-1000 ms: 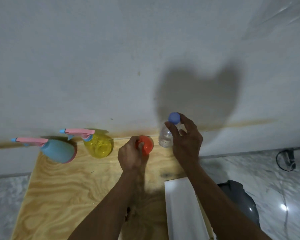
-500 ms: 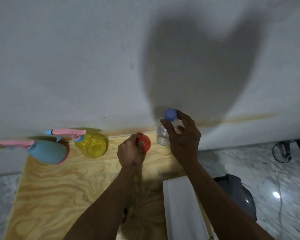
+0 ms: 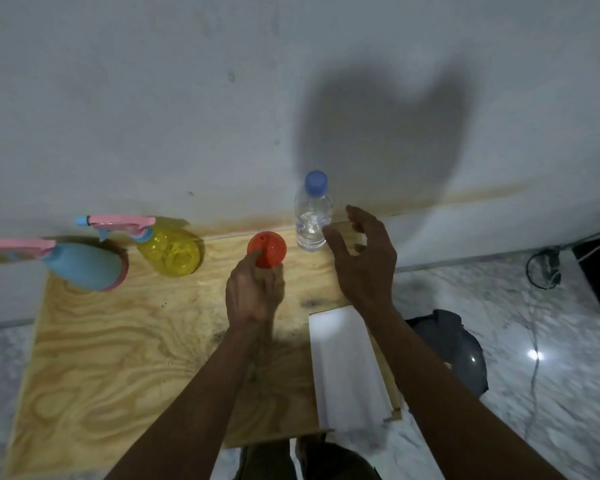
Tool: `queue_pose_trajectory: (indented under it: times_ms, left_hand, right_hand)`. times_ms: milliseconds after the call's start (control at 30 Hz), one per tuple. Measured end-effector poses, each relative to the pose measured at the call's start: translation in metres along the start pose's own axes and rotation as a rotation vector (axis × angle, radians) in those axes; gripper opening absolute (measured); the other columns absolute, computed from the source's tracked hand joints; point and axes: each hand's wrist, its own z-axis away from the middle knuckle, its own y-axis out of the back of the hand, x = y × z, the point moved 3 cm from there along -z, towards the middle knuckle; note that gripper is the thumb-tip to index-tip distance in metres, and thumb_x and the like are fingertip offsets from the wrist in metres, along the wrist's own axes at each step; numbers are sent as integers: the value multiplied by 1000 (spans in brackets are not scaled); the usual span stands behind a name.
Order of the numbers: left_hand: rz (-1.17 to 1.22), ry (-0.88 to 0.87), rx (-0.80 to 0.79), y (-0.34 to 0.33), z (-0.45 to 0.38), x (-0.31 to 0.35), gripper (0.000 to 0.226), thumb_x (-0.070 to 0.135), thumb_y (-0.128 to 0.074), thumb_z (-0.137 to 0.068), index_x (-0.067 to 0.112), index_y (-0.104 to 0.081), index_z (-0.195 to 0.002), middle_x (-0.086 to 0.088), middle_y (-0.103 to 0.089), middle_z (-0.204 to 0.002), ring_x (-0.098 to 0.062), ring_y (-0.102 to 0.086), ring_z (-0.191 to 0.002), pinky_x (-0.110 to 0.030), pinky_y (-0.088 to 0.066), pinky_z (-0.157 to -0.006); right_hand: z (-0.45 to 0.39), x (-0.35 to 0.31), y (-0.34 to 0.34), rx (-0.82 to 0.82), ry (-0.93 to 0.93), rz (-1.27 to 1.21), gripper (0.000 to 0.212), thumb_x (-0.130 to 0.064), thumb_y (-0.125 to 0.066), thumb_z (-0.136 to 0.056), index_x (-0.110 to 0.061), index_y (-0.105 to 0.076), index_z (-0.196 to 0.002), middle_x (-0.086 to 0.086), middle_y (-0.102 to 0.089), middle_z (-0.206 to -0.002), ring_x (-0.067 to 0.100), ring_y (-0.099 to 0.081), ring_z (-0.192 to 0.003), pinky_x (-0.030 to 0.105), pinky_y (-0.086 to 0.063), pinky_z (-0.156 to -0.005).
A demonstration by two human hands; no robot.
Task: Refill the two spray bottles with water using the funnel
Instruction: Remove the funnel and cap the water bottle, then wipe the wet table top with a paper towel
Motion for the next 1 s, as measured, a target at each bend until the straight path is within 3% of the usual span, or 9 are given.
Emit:
queue_pose_trajectory:
  times_ms: [100,200,267,333,467,600,733,1000]
  left_hand:
    - [-77,-238,1,-6,49,-9,31,34,-57,-97,20,-65,-124,-4,-71,-112,-17,-65,-101,-29,-53,-82]
    - [-55,-291,-40,-18,95,-29,39,35,-50,-99,19,-64,-131,2,-69,-123,2,-55,-109,-16,-45,-92]
    - [-88,-274,-63,-29,122,-51,42,39,-51,-98,22,-62,-134,1,-65,-134,-9,-56,-124,-33,-46,-105]
    - [-240,-327,-70,-38,144,-68,44,39,-52,-98,19,-63,-135,-6,-61,-139,-24,-54,-132,-48,-46,-105]
    - [-490,-290,-213,-45,158,-93,53,41,-47,-91,22,-56,-140,-14,-48,-152,-36,-41,-143,-60,-39,-107]
    - [-625,-300,-235,-46,157,-108,59,51,-40,-90,25,-55,-141,-13,-44,-155,-37,-38,-145,-62,-35,-108]
    - [-585,-359,-164,-50,161,-114,58,54,-42,-94,22,-58,-140,-13,-44,-155,-37,-37,-145,-63,-34,-108]
    - [-587,-354,-151,-54,163,-127,59,61,-37,-97,30,-48,-147,-4,-31,-163,-27,-22,-153,-62,-25,-112]
  right_hand:
    - [46,28,17,18,-53,26,35,-38,-71,-87,-28,-61,-119,-4,-66,-114,16,-62,-103,49,-55,-83]
    - [96,54,33,16,-176,47,23,-29,-72,-89,-28,-64,-111,-5,-65,-106,15,-62,-95,47,-55,-83]
    - [126,68,42,-17,-252,92,22,-26,-70,-91,-27,-65,-112,-6,-64,-108,11,-60,-94,41,-53,-87]
    - [152,83,45,-58,-302,150,22,-26,-68,-92,-25,-66,-114,-5,-65,-110,10,-59,-93,36,-52,-87]
    - [183,109,39,-154,-432,323,35,-36,-63,-94,-24,-62,-126,-1,-60,-126,21,-55,-118,38,-47,-98]
    - [190,119,32,-193,-476,471,49,-44,-59,-94,-23,-54,-138,1,-51,-139,22,-44,-129,40,-41,-101]
    - [192,126,26,-143,-475,496,45,-38,-61,-95,-19,-57,-135,4,-53,-135,25,-46,-126,42,-43,-101]
    - [196,134,19,29,-299,503,10,-21,-73,-87,-18,-77,-95,4,-71,-100,31,-59,-98,45,-51,-77]
